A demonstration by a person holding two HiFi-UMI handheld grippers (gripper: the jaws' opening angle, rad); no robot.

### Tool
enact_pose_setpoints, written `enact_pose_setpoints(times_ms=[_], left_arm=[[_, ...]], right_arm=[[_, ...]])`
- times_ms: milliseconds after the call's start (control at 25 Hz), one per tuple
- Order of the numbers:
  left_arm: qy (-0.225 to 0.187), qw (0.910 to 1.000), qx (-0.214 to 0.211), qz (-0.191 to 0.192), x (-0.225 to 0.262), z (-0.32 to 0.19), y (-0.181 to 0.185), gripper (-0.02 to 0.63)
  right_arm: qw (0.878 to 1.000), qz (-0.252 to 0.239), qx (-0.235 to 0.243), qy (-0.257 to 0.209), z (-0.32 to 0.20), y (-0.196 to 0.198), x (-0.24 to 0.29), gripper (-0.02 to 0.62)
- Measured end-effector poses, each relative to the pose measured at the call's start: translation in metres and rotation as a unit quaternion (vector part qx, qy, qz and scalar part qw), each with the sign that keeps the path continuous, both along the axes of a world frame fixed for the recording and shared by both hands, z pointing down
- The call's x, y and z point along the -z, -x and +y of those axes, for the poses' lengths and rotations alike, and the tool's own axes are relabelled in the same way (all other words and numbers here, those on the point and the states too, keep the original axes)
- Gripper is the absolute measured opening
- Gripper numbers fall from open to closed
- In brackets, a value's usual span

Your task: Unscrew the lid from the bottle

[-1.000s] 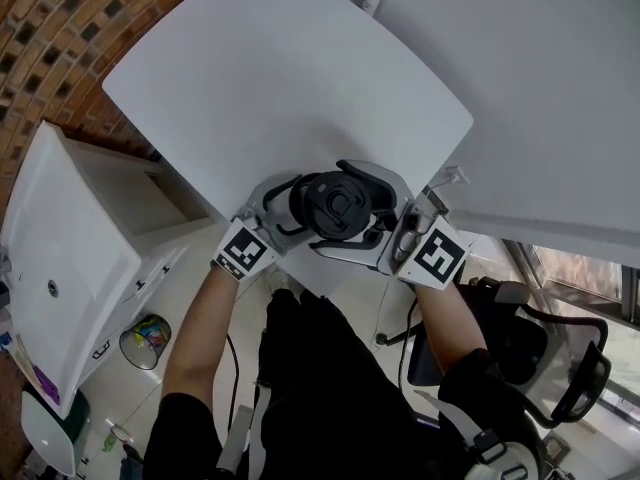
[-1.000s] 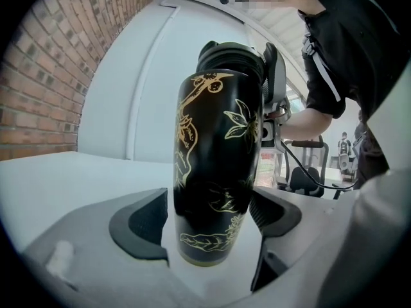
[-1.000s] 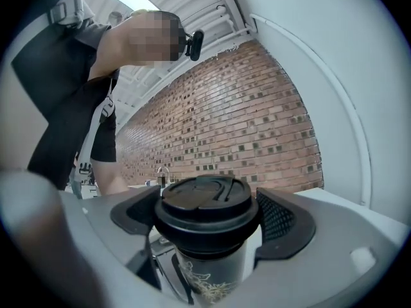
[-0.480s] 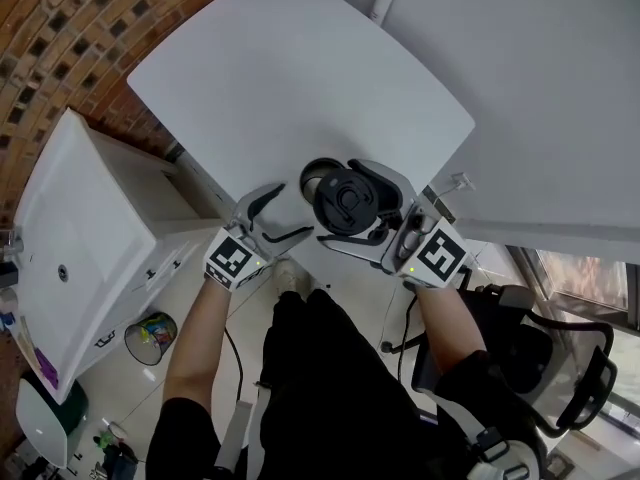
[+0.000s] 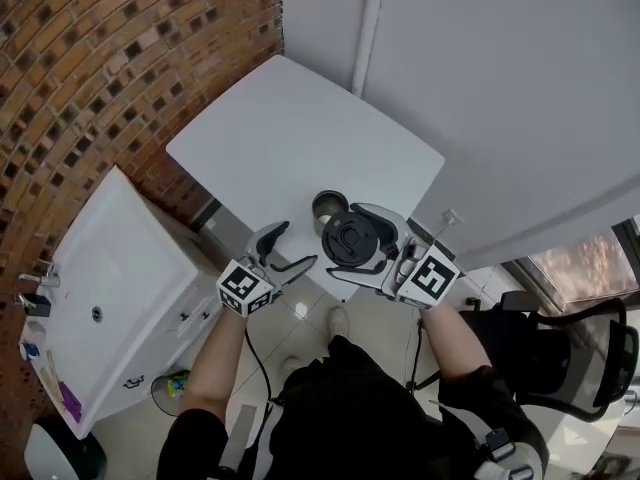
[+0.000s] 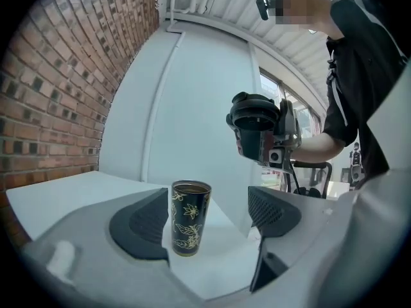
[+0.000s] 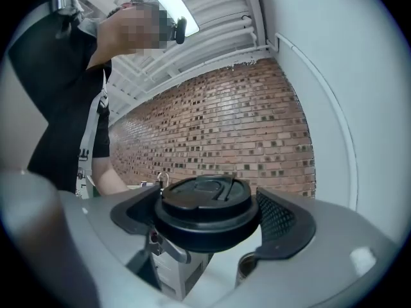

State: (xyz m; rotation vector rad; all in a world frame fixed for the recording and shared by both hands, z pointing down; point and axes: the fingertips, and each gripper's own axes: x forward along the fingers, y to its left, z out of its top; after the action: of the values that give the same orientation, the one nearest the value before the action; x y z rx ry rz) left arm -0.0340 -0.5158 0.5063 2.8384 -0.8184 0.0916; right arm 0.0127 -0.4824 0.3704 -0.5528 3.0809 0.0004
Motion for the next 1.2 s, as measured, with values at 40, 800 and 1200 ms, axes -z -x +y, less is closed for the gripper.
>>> enact_pose_setpoints(times_ms=[40, 800, 1200], left_arm=[[0.000, 1.0000, -0.001, 0.004, 0.005, 0.006, 0.003, 0.397], [-0.031, 0.9990, -0.027, -0.019, 0.070, 0.148, 0.092, 0.000], [-0.071, 0.9966, -0.035, -0.024, 0.103, 0.174, 0.077, 0.002]], right_arm=[[1.000, -0.002, -0.010, -0.002, 0.007, 0.001, 0.003, 0.462], [0.994, -0.005, -0.104, -0.027, 0.158, 0.057, 0.035, 0.463], [0.992, -0.003, -0.120, -0.045, 0.198, 0.024, 0.055, 0.463]])
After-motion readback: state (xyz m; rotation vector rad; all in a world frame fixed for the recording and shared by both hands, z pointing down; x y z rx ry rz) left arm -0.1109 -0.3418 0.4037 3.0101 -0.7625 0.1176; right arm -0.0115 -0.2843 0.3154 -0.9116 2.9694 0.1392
